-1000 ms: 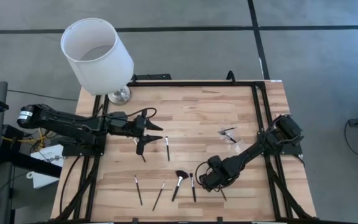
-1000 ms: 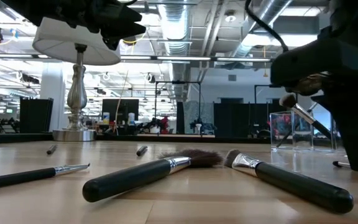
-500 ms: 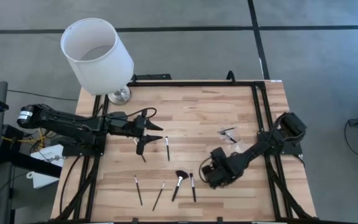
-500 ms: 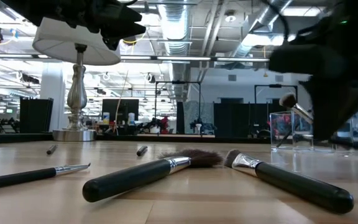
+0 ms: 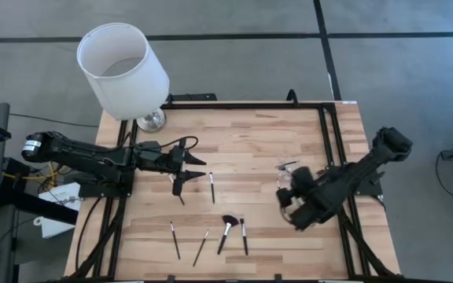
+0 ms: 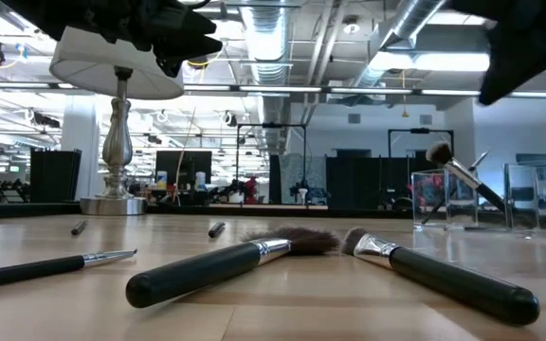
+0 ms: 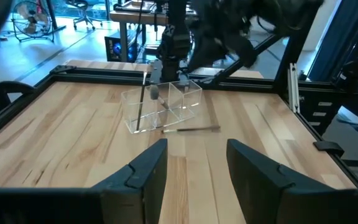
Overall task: Put items in baskets/containers
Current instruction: Put the eyeshadow brush into the transparent organizer
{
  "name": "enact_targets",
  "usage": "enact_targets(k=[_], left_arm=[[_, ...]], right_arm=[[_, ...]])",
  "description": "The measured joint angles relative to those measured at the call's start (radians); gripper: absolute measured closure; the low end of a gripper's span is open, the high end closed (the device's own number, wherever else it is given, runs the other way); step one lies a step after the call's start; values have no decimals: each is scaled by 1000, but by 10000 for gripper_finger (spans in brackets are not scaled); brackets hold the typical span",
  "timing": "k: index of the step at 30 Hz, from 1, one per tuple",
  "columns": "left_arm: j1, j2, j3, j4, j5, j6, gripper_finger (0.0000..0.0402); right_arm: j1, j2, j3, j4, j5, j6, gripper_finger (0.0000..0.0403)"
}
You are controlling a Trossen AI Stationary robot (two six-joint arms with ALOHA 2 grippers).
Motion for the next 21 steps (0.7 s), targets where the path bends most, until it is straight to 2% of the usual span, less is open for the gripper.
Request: enact_targets(k=[3,5,8,12,14,16,18,21], left_arm=[[0,0,0,0,0,-2,239],[0,0,0,0,0,-2,239],[0,0,0,0,0,-2,239],[0,0,0,0,-13,-2,239],[0,0,0,0,-15,-2,239],[0,0,0,0,-15,-2,239],[0,0,0,0,-15,-4,239],[0,0,0,0,-15,-10,239]], right_arm=[[44,-42,0,-163,-7,97,402],[65,-62,0,-139,62,106,402],[75,-49,1,101,213,-82,402],[55,36,2,428,264,-291,402],[41,113,2,554,239,-386,402],[32,186,4,599,181,-407,402],[22,248,31,552,81,-325,403],[16,323,92,367,-103,-141,403]])
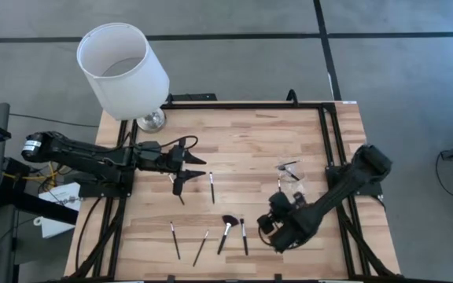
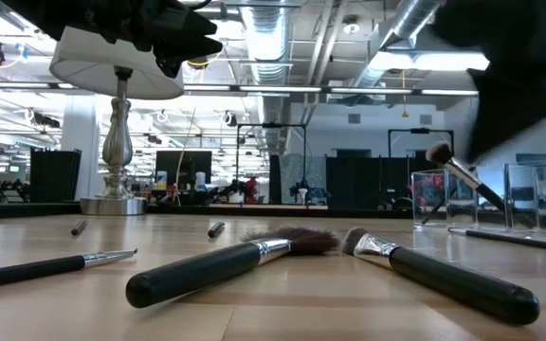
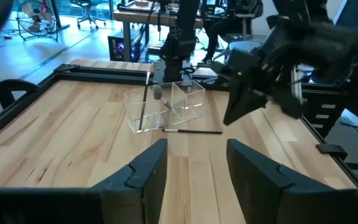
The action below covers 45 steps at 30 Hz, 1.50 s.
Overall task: Put items in baskets/containers
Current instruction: Put the eyeshadow brush into the transparent organizer
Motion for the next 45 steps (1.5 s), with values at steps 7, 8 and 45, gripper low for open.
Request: enact_targets(k=[7,8,45], left_arm=[[0,0,0,0,0,0,239],[0,0,0,0,0,0,239],[0,0,0,5,0,0,239]], right_arm=[[21,156,52,-196,-47,349,403],[22,178,51,-195,-56,364,403],[157,156,18,-289,120,539,242]])
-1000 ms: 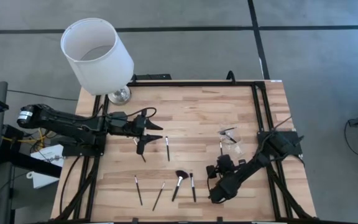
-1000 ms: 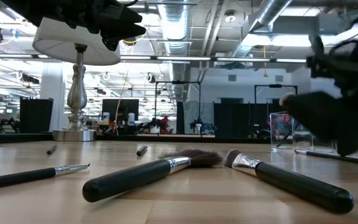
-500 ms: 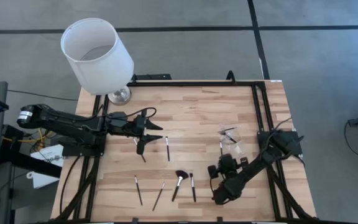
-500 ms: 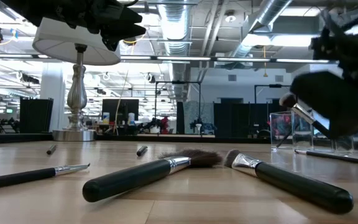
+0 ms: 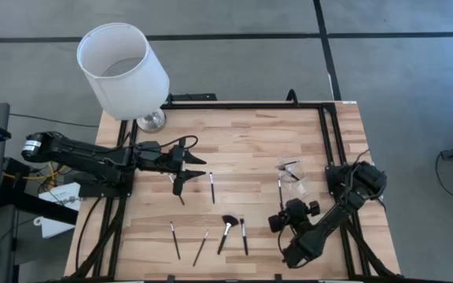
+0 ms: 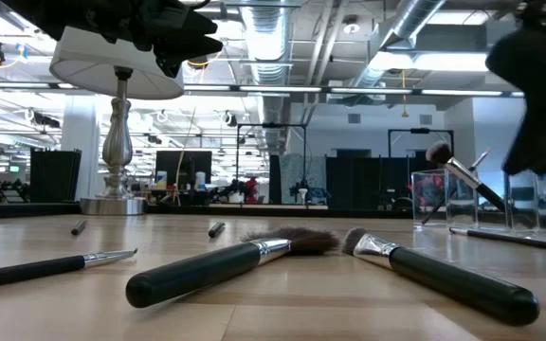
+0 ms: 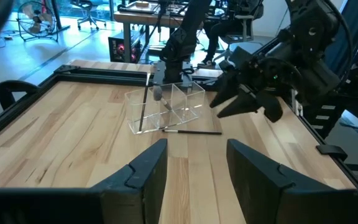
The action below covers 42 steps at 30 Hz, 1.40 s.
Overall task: Put items in baskets/containers
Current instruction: Put the eyeshadow brush into the transparent organizer
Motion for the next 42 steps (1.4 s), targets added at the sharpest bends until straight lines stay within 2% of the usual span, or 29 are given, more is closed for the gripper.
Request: enact_targets(k=[4,10,15,22,25,30,37,42], left_arm=[[0,0,0,0,0,0,239],[0,0,0,0,0,0,239],[0,0,0,0,0,0,239],[0,0,0,-5,0,0,239],[0,0,0,-4,0,0,239],[0,0,0,-4,0,0,239],[-1,0,0,-4,0,-4,239],[-37,24,-14,10,0,-79,239]], right_arm=[[18,9,1,86,-30,-14,256],[15,23,-61,157,0,1,273],[-21,105,-117,269,8,-3,274],[-19,221,-113,262,96,-1,276],[-7,235,-116,267,112,-29,299],[8,237,-121,301,140,-68,386],[8,219,-127,319,155,-78,397],[2,159,-110,347,172,-77,399]])
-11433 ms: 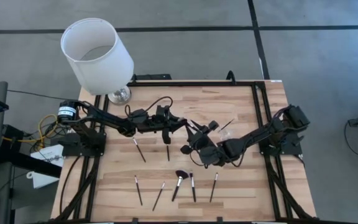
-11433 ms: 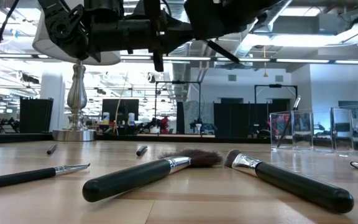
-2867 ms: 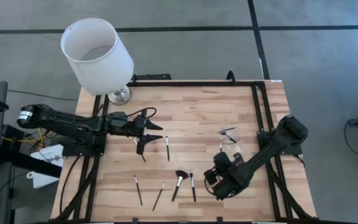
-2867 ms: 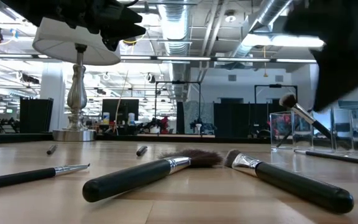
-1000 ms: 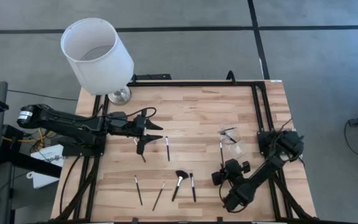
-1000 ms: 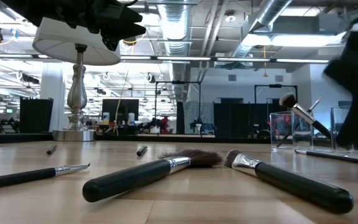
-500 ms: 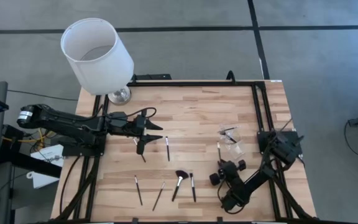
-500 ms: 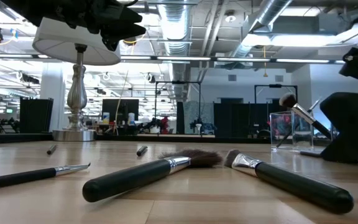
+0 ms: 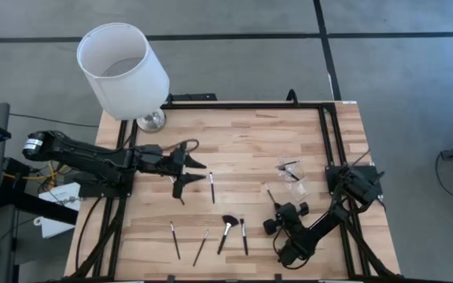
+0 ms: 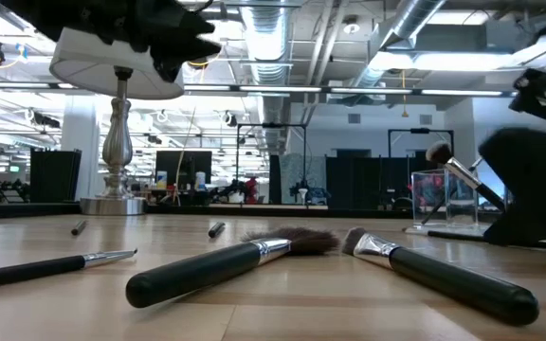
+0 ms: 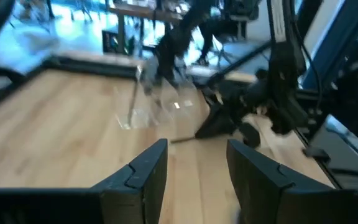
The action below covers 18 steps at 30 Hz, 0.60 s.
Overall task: Put items in baskets/containers
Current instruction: Put the eyeshadow brush into the transparent organizer
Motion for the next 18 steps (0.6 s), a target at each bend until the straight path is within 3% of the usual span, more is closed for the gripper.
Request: enact_targets(k=[3,6,10,15,18], left_arm=[[-41,75,-36,29,0,-48,239],[-66,198,-61,191,4,-138,239],[-84,453,-56,431,-3,-302,239],[-91,793,23,701,3,-466,239],[-77,912,95,771,9,-595,239]], right_arm=[[-7,-43,18,58,47,-24,399],[-22,-45,15,114,53,-123,400],[-61,-46,15,174,68,-210,400],[-107,-47,16,258,79,-359,401],[-130,-47,16,309,80,-420,401]])
